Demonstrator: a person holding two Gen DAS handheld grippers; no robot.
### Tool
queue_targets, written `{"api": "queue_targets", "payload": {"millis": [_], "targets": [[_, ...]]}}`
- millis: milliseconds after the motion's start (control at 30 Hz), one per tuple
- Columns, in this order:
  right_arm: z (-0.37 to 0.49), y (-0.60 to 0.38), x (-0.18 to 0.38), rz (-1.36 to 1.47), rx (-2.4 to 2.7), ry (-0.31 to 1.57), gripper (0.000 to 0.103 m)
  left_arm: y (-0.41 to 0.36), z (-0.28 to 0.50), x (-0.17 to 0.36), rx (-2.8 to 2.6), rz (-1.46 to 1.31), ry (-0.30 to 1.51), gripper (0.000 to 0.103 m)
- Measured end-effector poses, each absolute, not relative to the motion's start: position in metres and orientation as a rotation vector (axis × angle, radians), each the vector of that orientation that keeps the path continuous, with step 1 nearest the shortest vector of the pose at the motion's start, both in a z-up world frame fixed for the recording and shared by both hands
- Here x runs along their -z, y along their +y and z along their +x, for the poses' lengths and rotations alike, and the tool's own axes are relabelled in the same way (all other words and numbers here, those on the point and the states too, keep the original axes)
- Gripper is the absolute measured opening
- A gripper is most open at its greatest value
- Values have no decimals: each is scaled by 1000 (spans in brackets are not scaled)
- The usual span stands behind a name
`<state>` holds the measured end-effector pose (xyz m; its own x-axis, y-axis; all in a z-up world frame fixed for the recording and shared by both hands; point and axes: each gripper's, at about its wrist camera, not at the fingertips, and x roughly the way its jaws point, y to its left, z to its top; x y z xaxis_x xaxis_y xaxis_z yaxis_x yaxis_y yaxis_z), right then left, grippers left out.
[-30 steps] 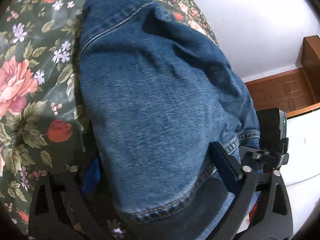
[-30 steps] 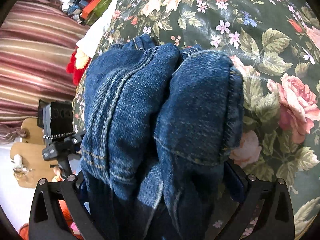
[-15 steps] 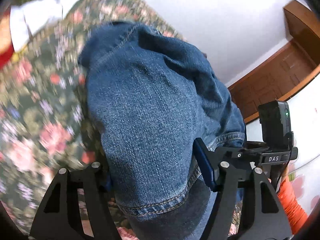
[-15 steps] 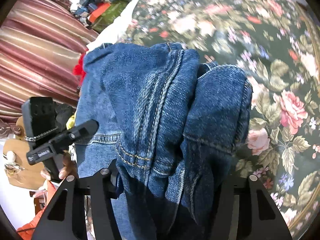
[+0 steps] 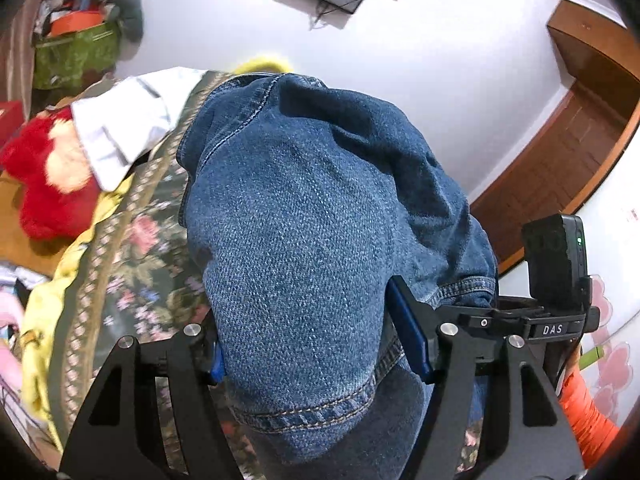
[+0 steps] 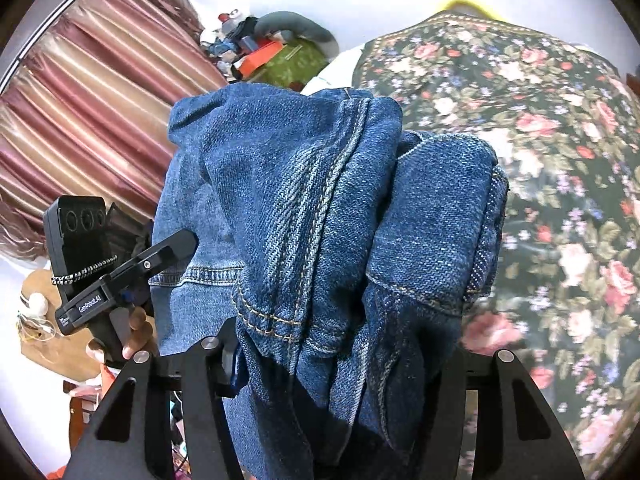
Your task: Fold large clothes
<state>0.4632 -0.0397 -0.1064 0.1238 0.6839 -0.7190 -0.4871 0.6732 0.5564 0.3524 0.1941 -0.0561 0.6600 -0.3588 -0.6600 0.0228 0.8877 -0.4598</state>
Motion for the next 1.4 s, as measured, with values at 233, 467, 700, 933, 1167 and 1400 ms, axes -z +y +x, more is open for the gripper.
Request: {"api": "queue_targets", "payload": {"millis": [233,467,700,933,1167,1400], "targets": [[458,2,168,259,-858,1293,55,224,343,124,154,-459,946,67],[464,33,272,209,-797,1503,55,236,341,215,67,-443,1084,67],[473,37,271,128,-823,1518,64,246,322,222,63,-412,1020,69],[459,27,213,-115,-801,1352,66,252,318,166,-60,-133,890,69],[462,55,172,-167,-771,1101,77,263,379,178,-96,-56,914,69],[479,92,236,-313,-694,1143,77,265,431,221,-149,-127,982,78]]}}
